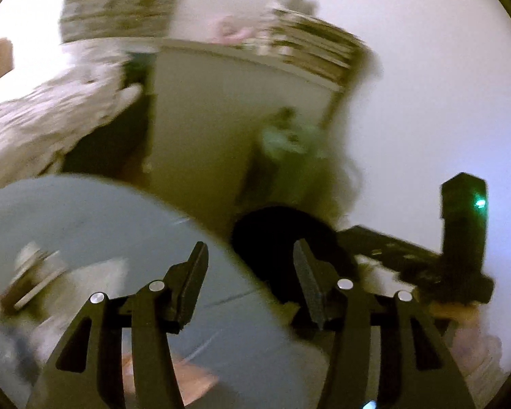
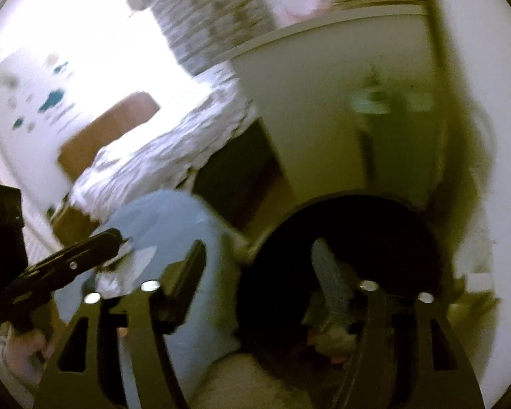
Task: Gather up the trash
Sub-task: 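Return both tools to the table over the remaining trash, then grasp the blue package with left tool while right grasps white printed bag, then carry the blue package and white bag to the bin and release both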
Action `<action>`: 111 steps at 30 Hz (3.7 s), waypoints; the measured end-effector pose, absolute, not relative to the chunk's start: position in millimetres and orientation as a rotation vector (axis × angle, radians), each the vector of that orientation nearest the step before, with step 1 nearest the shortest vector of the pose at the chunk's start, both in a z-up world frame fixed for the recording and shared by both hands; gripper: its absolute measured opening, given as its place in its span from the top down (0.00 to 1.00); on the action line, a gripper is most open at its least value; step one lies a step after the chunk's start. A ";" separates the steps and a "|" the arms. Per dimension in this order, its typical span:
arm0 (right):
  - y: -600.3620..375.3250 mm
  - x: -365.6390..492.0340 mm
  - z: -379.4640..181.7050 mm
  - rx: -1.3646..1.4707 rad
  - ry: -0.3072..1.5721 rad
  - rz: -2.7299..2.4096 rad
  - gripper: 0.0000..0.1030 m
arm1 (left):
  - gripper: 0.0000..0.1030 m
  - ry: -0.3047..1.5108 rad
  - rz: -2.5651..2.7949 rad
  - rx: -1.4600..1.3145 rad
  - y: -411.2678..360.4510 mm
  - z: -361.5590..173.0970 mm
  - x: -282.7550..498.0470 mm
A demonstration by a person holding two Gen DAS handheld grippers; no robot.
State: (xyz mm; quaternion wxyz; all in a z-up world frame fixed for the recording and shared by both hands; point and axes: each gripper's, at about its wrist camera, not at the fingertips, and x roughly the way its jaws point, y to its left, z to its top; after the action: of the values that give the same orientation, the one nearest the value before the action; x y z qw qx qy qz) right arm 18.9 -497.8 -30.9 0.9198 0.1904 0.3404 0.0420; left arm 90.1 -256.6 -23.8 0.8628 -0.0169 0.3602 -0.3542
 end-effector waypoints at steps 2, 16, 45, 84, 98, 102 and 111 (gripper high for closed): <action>-479.4 24.8 -28.1 0.366 0.726 0.145 0.30 | 0.49 0.777 -0.649 -0.079 -209.7 -30.7 91.5; -294.5 93.9 -30.6 0.157 1.009 0.624 0.23 | 0.17 0.885 -0.465 -0.146 -76.0 -84.1 118.9; -307.4 48.6 52.1 0.109 0.681 0.467 0.78 | 0.79 0.716 -0.482 -0.258 -55.2 -32.0 91.2; -579.1 -29.8 18.2 0.265 0.416 -0.284 0.78 | 0.79 0.753 -0.981 -0.028 -390.2 -23.7 107.3; -578.0 -7.3 8.9 0.261 0.452 -0.281 0.47 | 0.17 0.731 -0.958 0.054 -421.1 -27.1 114.2; -580.4 -11.0 11.1 0.278 0.423 -0.278 0.30 | 0.15 0.691 -0.965 0.059 -417.5 -19.4 110.6; -563.5 -11.4 11.4 0.293 0.449 -0.210 0.30 | 0.15 0.690 -0.914 0.043 -371.9 -13.9 103.3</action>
State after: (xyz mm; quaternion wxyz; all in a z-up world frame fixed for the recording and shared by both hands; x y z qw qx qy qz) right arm -11.4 -563.5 11.4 0.9589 0.1443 0.2216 -0.1033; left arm 103.3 -371.9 -13.9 0.8402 0.0202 0.3263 -0.4326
